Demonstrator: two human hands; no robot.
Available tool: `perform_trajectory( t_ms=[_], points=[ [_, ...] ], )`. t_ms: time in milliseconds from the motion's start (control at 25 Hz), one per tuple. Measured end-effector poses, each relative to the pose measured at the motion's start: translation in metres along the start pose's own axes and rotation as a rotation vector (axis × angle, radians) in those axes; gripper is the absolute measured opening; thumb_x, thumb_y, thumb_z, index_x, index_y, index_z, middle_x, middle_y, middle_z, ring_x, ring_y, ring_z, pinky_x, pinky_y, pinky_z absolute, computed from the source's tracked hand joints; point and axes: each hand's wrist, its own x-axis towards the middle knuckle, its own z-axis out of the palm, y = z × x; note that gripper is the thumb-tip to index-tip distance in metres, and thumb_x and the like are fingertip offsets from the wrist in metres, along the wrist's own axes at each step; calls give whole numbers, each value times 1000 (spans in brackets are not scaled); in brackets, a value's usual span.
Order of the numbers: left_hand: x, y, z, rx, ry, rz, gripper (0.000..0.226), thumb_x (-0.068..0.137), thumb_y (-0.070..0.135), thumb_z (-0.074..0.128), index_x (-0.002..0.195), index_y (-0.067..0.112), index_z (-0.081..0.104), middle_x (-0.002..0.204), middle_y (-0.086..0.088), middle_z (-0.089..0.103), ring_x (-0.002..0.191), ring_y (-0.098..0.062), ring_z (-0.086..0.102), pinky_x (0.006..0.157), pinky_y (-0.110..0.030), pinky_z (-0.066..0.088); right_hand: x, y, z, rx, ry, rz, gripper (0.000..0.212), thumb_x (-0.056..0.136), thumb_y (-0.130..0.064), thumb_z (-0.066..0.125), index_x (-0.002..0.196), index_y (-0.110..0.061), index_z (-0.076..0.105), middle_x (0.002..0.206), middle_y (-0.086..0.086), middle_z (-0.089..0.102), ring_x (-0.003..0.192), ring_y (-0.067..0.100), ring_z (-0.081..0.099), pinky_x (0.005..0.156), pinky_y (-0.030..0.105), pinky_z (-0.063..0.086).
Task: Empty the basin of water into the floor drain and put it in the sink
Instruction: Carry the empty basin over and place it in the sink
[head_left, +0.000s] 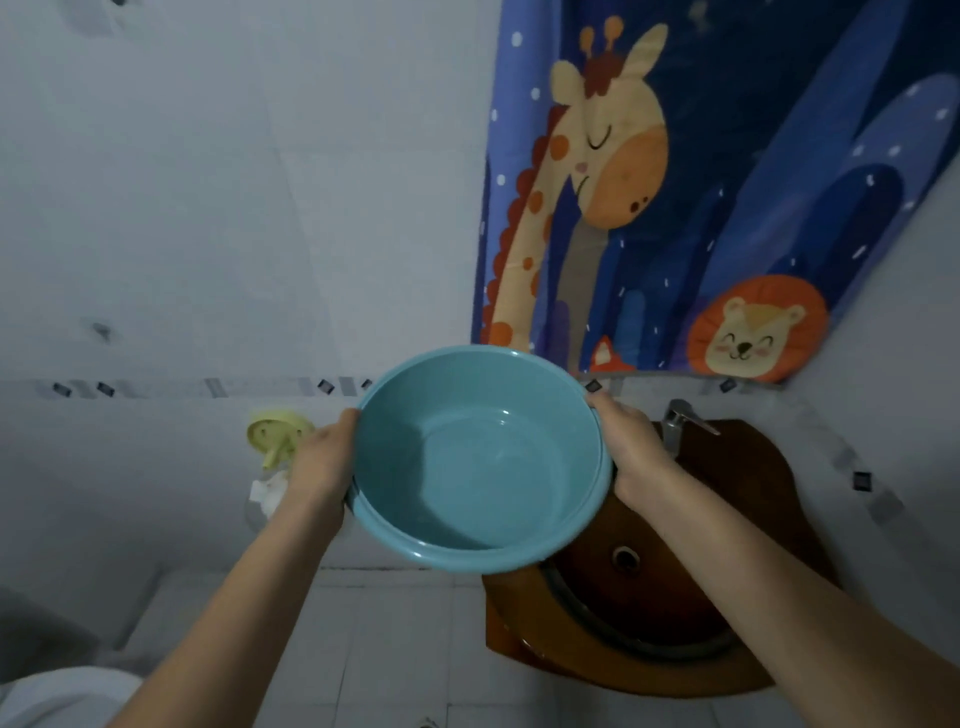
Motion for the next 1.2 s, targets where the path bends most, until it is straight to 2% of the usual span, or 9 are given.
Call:
perform_trajectory(
  t_ms=[160,240,320,480,640,840,1000,1120,1200],
  points=[
    [-13,-26,76,58,-2,-23,36,91,37,52,74,7,65,68,-13,66,63,-26,59,55,-32,45,36,33,-69,-32,27,106,25,83,-38,59,77,-20,75,81,3,77,68,19,70,60,28,51],
    [-16,-39,107,109,-4,-15,43,93,36,51,75,0,68,65,-14,67,61,-26,59,50,-29,44,53,51,-95,-48,48,152,26,83,-39,57,81,-19,74,84,9,76,70,20,67,63,32,49],
    [-17,-53,150,146,-25,-48,48,95,34,49,81,-7,68,70,-21,66,63,-27,58,54,-31,44,76,68,-130,-56,62,182,27,85,-39,57,84,-19,74,91,11,76,71,20,68,63,33,50],
    [-15,-80,217,199,-38,-111,43,98,34,49,71,6,66,69,-10,68,63,-25,61,58,-27,46,111,99,-182,-80,48,247,25,87,-38,58,90,-18,74,95,12,76,76,21,68,66,33,50],
    [-12,-106,252,268,-99,-201,41,99,42,50,71,17,68,69,-6,72,67,-25,68,57,-31,54,126,123,-212,-94,52,338,27,93,-36,55,97,-16,73,89,8,74,76,21,66,65,31,48],
    [3,-135,282,357,-192,-297,38,99,50,47,75,25,63,75,-2,70,70,-21,67,53,-28,49,146,152,-235,-101,114,436,27,92,-37,55,99,-17,73,91,12,74,81,21,68,66,31,50],
    [25,-160,298,404,-345,-349,38,99,52,45,81,26,67,77,-5,73,73,-26,69,60,-33,56,161,175,-245,-132,154,504,36,91,-45,54,113,-21,69,111,5,71,101,24,64,77,35,49],
    [48,-180,310,417,-445,-401,30,98,52,48,84,32,65,78,-4,73,66,-23,68,44,-25,51,167,188,-248,-164,207,509,41,89,-52,57,115,-22,68,112,4,71,103,24,65,82,37,52],
    [62,-191,320,442,-499,-437,27,98,51,51,86,30,63,76,-4,71,65,-22,66,42,-25,51,173,192,-249,-199,242,506,42,88,-55,57,113,-23,68,109,2,71,101,23,65,79,36,52]
  ],
)
